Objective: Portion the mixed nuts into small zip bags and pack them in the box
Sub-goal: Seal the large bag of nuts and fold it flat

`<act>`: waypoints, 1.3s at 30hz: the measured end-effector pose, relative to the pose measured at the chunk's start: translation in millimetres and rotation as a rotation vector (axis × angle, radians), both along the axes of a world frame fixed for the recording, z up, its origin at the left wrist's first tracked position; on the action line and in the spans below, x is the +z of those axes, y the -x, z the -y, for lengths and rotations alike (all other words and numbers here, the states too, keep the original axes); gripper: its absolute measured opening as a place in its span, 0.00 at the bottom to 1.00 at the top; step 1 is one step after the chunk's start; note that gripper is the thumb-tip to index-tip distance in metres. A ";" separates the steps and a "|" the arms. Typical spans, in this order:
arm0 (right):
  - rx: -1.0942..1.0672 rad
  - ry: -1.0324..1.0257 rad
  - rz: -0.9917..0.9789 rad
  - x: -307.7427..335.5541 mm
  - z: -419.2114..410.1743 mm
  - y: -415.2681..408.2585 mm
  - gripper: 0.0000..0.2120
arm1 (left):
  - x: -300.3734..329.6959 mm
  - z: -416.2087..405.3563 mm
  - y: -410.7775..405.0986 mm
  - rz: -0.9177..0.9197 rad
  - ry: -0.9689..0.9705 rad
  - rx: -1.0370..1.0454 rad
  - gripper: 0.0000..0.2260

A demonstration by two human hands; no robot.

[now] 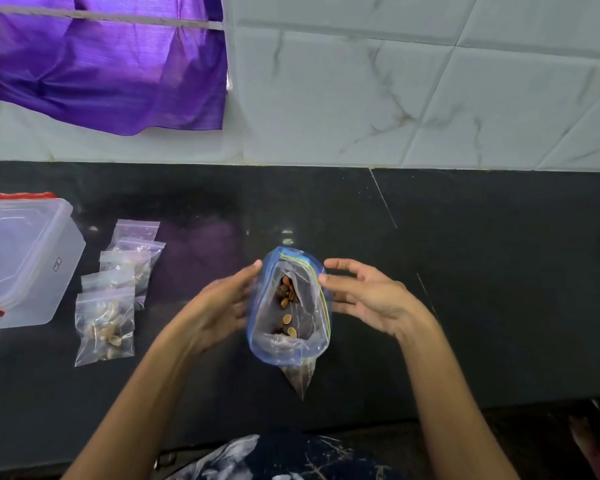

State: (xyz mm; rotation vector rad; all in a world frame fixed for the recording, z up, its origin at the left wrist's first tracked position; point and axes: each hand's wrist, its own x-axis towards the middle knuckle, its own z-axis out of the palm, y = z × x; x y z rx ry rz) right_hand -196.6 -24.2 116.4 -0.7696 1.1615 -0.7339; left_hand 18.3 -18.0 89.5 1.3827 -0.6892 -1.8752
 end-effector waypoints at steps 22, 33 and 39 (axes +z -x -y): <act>0.140 0.029 -0.010 -34.4 -41.4 4.9 0.19 | -11.2 -51.6 15.3 -0.090 0.094 0.414 0.07; -0.092 0.105 -0.104 -28.9 -41.3 -25.6 0.06 | -13.2 -62.1 9.5 -0.255 0.172 0.231 0.22; -0.184 0.748 -0.960 -13.6 -54.8 -35.0 0.12 | 4.2 -56.7 45.4 0.469 0.410 0.513 0.12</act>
